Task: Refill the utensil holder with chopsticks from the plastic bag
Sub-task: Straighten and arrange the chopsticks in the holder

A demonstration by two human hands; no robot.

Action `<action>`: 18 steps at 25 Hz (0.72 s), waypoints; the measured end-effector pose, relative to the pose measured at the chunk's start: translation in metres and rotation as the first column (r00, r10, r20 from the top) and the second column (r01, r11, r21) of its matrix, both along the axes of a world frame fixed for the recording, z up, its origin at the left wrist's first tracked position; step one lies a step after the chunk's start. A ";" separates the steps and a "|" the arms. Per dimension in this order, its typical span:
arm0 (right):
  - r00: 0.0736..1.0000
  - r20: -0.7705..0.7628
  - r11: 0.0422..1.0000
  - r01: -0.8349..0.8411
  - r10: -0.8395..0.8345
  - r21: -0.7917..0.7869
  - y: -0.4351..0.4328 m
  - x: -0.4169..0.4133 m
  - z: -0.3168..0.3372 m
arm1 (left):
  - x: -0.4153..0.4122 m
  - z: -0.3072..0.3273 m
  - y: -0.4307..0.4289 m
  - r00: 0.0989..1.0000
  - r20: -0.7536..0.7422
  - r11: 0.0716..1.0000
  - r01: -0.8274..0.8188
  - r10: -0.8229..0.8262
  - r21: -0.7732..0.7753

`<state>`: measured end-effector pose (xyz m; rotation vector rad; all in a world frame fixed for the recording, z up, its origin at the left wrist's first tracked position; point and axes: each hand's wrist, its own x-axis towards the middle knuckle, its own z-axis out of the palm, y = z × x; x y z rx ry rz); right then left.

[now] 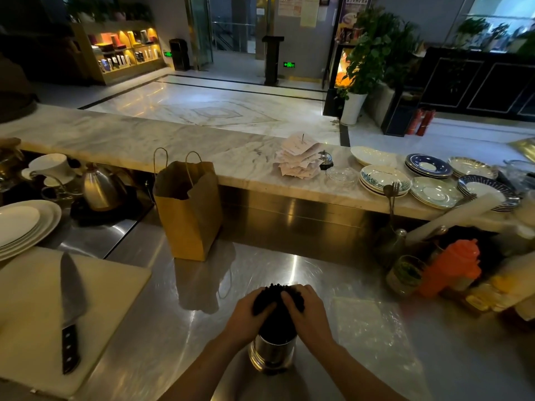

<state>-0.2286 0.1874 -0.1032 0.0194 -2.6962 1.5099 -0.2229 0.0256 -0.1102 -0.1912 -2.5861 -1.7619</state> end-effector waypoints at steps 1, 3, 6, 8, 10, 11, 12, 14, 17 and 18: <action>1.000 -0.005 1.000 0.002 -0.002 0.012 0.002 -0.002 0.002 | -0.002 -0.001 0.000 1.000 -0.001 1.000 0.004 -0.004 -0.003; 1.000 -0.010 0.999 -0.001 0.002 0.046 0.005 -0.004 0.004 | -0.006 -0.002 0.001 1.000 -0.001 1.000 0.016 -0.016 -0.011; 1.000 -0.017 0.997 -0.016 0.018 0.078 0.008 -0.004 0.008 | -0.008 -0.003 0.002 1.000 -0.005 0.999 0.027 -0.027 -0.017; 0.999 -0.023 0.997 -0.026 0.028 0.073 0.011 -0.006 0.012 | -0.008 -0.003 0.003 1.000 0.017 0.999 0.016 -0.016 -0.028; 0.999 -0.019 0.998 -0.037 0.038 0.045 0.015 -0.006 0.013 | -0.009 -0.004 0.002 0.999 0.046 0.998 0.026 -0.023 -0.053; 0.999 -0.018 0.998 -0.043 0.044 0.044 0.017 -0.006 0.014 | -0.009 -0.003 0.000 0.998 0.063 0.997 0.036 -0.032 -0.068; 0.999 -0.016 0.998 -0.047 0.048 0.039 0.019 -0.004 0.014 | -0.008 -0.001 -0.001 0.997 0.074 0.997 0.042 -0.037 -0.072; 0.999 -0.016 0.999 -0.043 0.043 -0.011 0.021 -0.003 0.015 | -0.006 0.003 -0.003 0.998 0.052 0.998 0.042 -0.040 -0.046; 0.998 -0.046 0.998 -0.036 0.034 -0.049 0.024 -0.005 0.020 | -0.002 0.013 -0.007 0.998 0.053 0.998 0.048 -0.046 -0.033; 0.997 -0.059 0.998 -0.042 0.039 -0.048 0.025 -0.006 0.023 | -0.001 0.016 -0.008 0.997 0.062 0.998 0.048 -0.046 -0.035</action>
